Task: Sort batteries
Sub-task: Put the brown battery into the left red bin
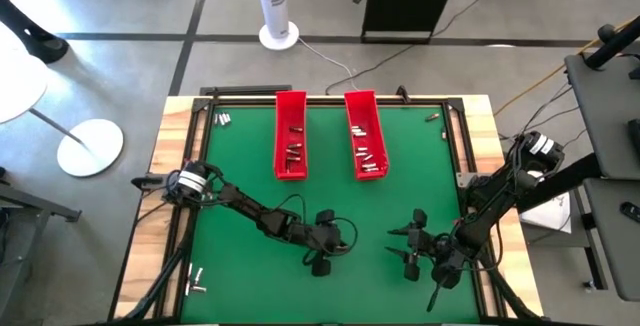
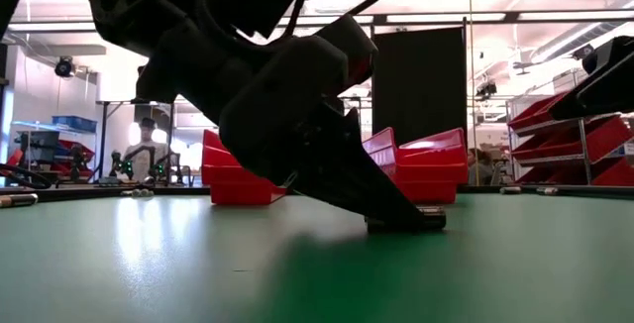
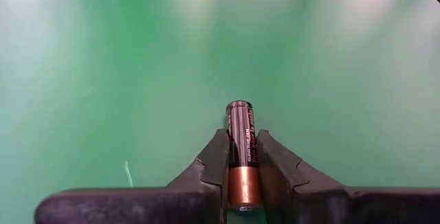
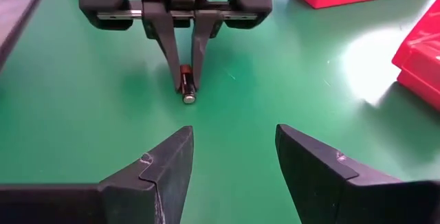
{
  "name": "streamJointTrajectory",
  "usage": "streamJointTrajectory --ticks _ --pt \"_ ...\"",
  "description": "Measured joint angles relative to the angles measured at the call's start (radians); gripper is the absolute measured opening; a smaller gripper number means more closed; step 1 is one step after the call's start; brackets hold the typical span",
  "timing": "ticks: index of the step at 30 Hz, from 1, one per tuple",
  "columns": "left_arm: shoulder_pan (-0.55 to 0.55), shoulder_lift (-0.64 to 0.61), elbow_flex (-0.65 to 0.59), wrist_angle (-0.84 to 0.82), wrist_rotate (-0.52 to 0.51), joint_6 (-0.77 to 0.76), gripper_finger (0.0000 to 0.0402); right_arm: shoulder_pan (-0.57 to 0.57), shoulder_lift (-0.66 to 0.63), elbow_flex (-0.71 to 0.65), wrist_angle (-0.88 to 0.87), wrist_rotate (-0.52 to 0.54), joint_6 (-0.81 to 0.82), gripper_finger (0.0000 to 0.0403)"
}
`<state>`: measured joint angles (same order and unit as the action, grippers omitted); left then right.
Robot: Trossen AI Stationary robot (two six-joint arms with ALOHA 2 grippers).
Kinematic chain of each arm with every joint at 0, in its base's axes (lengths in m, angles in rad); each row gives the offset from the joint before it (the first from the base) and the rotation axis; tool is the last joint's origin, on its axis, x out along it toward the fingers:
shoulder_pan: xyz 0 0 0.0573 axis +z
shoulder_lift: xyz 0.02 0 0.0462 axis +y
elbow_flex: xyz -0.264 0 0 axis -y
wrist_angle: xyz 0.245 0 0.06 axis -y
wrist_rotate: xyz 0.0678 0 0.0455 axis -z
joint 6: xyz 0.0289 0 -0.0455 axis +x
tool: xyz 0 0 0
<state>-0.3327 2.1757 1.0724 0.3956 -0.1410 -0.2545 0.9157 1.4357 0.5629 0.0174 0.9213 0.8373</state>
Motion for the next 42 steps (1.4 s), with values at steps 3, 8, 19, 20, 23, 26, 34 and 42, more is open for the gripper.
streamJointTrajectory --ticks 3,8,19,20,23,26,34,42 --pt "0.004 0.000 -0.001 0.004 0.005 0.010 0.0032 0.000 0.000 0.000 0.019 0.004 0.000 0.0201" --pt "0.006 0.001 -0.004 0.016 0.005 0.029 0.0033 0.000 0.000 0.000 0.021 0.023 -0.001 0.0201" --pt "0.006 0.004 -0.005 0.024 -0.003 0.029 0.0053 -0.012 0.000 0.000 0.018 0.051 -0.017 0.0201" --pt "0.006 0.004 -0.005 0.024 -0.003 0.033 0.0054 -0.012 0.000 0.000 0.018 0.051 -0.018 0.0201" --pt "0.006 0.004 -0.005 0.024 -0.006 0.035 0.0055 -0.011 0.000 0.000 0.018 0.051 -0.020 0.0201" --pt "0.006 0.005 -0.005 0.025 -0.026 0.035 0.0056 -0.013 0.000 0.000 0.018 0.051 -0.023 0.0201" --pt "0.006 0.005 -0.006 0.029 -0.028 0.033 0.0057 -0.013 0.000 -0.003 0.018 0.050 -0.026 0.0201" --pt "0.006 0.006 -0.006 0.031 -0.035 0.037 0.0087 -0.015 0.000 -0.005 0.018 0.049 -0.026 0.0201"
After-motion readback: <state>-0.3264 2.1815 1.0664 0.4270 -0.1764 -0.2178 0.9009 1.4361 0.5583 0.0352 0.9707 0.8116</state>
